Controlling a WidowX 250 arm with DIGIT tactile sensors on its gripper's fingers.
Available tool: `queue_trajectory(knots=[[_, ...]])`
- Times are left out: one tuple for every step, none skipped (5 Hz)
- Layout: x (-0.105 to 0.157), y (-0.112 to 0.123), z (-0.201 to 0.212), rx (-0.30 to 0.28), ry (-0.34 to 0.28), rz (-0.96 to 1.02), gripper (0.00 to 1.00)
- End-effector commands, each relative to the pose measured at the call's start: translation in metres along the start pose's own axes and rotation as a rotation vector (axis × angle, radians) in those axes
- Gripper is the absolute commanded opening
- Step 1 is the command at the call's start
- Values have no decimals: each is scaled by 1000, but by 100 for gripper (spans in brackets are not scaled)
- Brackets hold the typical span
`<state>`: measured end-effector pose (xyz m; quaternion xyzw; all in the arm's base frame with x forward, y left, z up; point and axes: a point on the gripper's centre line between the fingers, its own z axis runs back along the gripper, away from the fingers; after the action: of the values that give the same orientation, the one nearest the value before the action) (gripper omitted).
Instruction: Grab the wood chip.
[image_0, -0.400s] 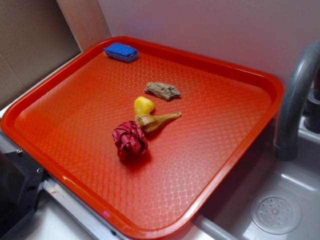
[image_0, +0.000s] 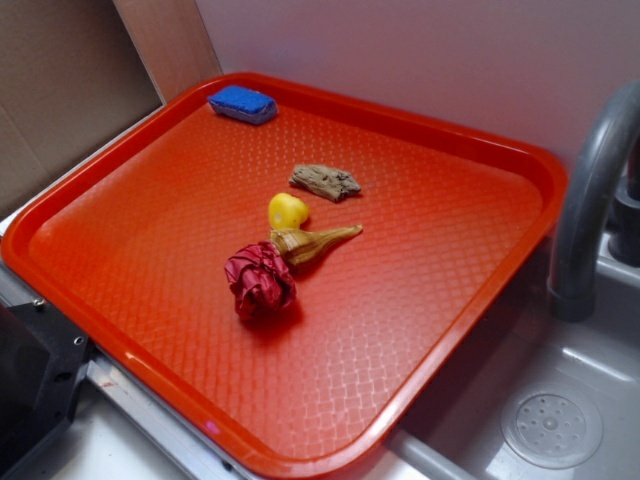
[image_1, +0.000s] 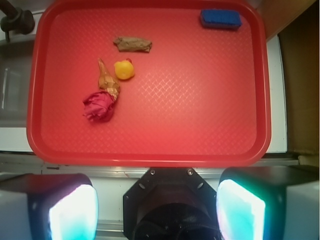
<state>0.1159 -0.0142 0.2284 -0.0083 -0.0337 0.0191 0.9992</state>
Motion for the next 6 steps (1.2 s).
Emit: queue_trajectory(knots=[[95, -15, -83, 213, -13, -215, 100], [141, -34, -117, 189, -69, -426, 100], [167, -46, -123, 158, -124, -553, 100], [192, -48, -151, 134, -104, -665, 100], [195, -51, -177, 103, -85, -689, 100], [175, -54, -189, -16, -22, -711, 100]])
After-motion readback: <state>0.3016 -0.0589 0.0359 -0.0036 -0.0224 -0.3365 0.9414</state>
